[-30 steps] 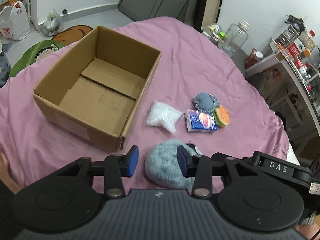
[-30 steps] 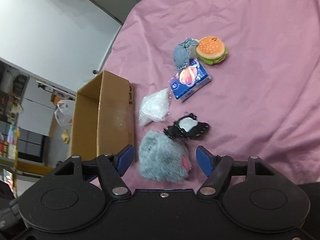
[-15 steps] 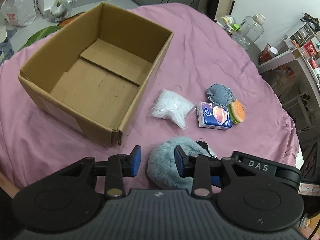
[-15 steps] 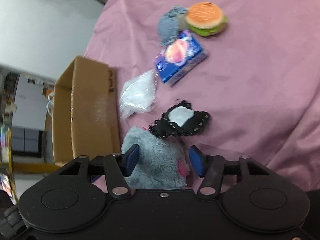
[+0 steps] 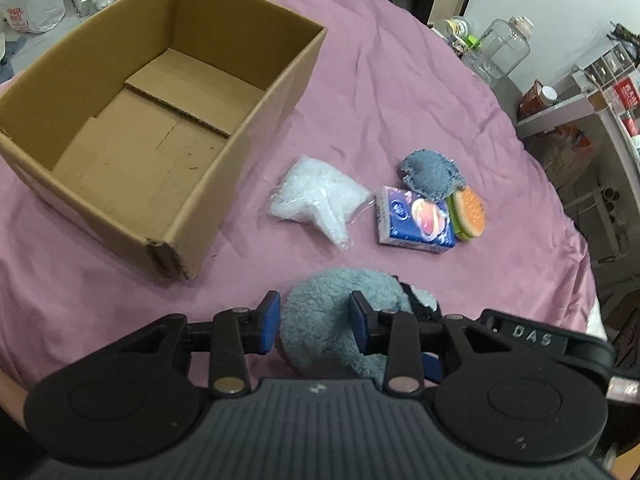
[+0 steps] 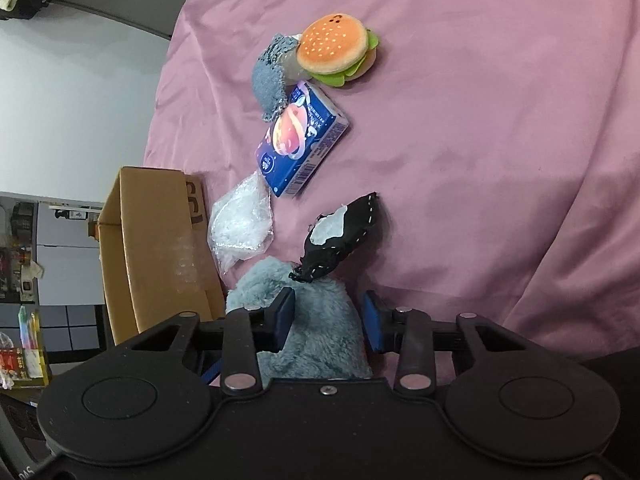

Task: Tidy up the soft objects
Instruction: 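Lift the blue-gray fluffy plush off the bed with both grippers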

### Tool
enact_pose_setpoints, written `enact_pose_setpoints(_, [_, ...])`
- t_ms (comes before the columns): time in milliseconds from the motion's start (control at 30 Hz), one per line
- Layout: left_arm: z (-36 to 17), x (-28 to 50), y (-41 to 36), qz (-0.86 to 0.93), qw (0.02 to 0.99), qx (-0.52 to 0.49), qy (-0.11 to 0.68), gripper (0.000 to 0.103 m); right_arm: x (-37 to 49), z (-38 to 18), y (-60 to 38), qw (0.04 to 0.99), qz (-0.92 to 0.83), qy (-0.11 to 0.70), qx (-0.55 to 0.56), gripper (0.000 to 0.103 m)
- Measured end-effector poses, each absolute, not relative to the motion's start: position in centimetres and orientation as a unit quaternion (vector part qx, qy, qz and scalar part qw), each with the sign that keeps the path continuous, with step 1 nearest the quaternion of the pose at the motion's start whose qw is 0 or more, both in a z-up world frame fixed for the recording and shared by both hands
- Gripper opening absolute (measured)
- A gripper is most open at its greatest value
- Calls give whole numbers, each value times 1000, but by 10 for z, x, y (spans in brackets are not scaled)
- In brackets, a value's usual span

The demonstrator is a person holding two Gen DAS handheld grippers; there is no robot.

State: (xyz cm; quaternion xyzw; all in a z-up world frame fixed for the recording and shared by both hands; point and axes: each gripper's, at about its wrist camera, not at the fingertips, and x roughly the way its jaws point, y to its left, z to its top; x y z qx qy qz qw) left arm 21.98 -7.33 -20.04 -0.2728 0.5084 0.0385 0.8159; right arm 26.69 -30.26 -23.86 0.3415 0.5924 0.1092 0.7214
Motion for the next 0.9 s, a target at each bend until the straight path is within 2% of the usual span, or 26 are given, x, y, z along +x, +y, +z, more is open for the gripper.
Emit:
enact_pose_setpoints(167, [-201,223,-79,32,814,-282,507,36,269,-241,-305,717,106,591,354,28])
enact_pose_setpoints(500, [-211,227,-91,38,816,-270,509,37,273,-249,-306,699,100,596,382,24])
enact_pose_setpoints(900, [-193,223,-90,18,822,-264,504,37,260,-224,-302,718,88,570,389,24])
